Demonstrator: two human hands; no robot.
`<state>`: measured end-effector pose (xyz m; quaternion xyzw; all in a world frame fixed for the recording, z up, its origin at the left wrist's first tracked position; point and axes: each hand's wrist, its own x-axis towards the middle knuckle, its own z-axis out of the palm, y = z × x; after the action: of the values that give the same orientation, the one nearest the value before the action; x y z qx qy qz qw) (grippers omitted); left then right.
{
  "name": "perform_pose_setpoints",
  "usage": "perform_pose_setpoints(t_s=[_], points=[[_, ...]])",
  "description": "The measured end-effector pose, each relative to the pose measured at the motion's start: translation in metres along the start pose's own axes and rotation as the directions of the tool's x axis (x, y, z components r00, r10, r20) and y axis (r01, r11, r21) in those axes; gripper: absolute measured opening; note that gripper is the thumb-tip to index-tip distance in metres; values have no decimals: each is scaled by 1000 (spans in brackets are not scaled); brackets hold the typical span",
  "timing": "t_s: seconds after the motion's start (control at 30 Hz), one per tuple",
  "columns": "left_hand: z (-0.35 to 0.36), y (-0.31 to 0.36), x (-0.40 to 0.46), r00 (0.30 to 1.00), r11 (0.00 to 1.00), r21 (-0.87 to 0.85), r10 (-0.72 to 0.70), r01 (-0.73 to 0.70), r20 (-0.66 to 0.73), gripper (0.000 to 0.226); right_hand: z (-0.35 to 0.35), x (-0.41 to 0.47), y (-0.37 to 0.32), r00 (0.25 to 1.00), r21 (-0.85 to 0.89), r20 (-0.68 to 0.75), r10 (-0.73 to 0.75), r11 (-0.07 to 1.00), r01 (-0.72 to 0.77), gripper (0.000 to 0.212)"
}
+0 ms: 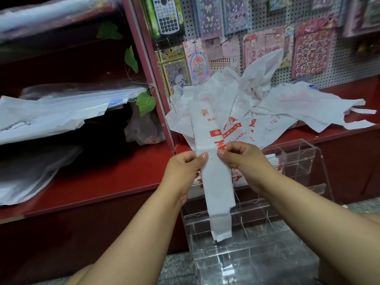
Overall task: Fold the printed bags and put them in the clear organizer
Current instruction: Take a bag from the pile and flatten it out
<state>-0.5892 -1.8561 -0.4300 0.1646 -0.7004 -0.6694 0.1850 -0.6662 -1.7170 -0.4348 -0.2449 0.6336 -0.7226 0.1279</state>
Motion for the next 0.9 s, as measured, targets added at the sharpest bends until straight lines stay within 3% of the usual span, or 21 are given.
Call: perform_pose_setpoints(t_s=[0.13, 0.23, 0.33, 0.5, 0.73, 0.9], points=[[3, 4, -8, 994, 995, -4, 99, -100, -44, 11, -1, -1, -5, 999, -21, -2, -38, 999, 38, 17], [3, 2, -6, 963, 972, 99, 225, -212, -147, 9, -3, 0, -6, 998, -53, -14, -54, 997, 53, 14], [3, 8, -4, 952, 951, 133, 293, -279, -95, 11, -6, 1, -9, 996, -34, -43, -73, 997, 72, 15], [11, 18, -2, 960, 961, 50, 273, -270, -66, 17, -11, 4, -10, 991, -9, -85, -99, 995, 98, 14], [21, 28, 1, 990, 974, -184, 138, -134, 7, 24, -16, 4, -3, 1000, 30, -13, -24, 999, 24, 5], [27, 28, 1, 992, 967, -233, 114, -99, 53, 32, -16, 5, -1, 999, 65, -33, 2, 998, 0, 10]])
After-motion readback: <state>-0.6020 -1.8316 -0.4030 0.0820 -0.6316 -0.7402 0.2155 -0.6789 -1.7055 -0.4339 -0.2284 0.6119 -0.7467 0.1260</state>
